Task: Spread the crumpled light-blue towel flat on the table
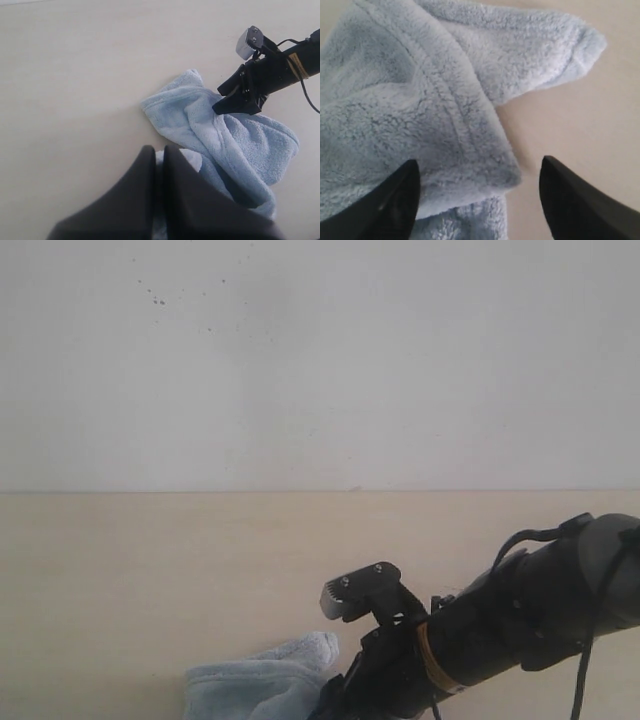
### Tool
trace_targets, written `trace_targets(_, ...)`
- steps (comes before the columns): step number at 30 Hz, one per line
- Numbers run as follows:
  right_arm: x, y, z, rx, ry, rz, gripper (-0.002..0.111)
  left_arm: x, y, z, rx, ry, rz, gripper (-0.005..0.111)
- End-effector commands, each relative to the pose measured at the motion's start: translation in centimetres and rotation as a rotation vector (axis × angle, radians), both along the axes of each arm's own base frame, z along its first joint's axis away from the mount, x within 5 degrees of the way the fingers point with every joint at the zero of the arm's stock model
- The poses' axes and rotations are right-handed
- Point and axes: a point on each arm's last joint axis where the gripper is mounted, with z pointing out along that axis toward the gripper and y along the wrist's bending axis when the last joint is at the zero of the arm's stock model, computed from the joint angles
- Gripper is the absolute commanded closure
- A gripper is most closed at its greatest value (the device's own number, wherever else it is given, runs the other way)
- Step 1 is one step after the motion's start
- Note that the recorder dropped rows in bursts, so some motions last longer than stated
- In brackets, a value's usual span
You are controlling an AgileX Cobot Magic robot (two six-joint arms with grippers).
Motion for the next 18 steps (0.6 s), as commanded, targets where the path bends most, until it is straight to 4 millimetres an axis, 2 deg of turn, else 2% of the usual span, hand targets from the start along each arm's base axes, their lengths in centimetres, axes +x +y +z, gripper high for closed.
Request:
trace_targets(1,-0.1,0.1,-0.6,0.008,0.027,0.023,0.051,-0.1,0.0,0.3,-0.007,-0.031,0.0,0.103)
trace_targets(4,-0.2,0.2,-0.5,0.009,0.022,0.035,0.063,-0.1,0.0,0.3,-0.007,-0.031,0.0,0.103)
trace_targets(9,-0.1,0.1,-0.3,0.003,0.005,0.033,0.091,-0.1,0.0,0.3,-0.007,-0.031,0.0,0.103)
trace_targets(11,0.3,-0.1,0.2,-0.017,-0.042,0.012,0.097,-0.1,0.0,0.2,-0.007,-0.029,-0.001,0.103)
trace_targets(18,1.3,-1.1,4.1,-0.059,-0.241,-0.073,0.099,-0.2,0.0,0.1,-0.002,-0.017,-0.004,0.103)
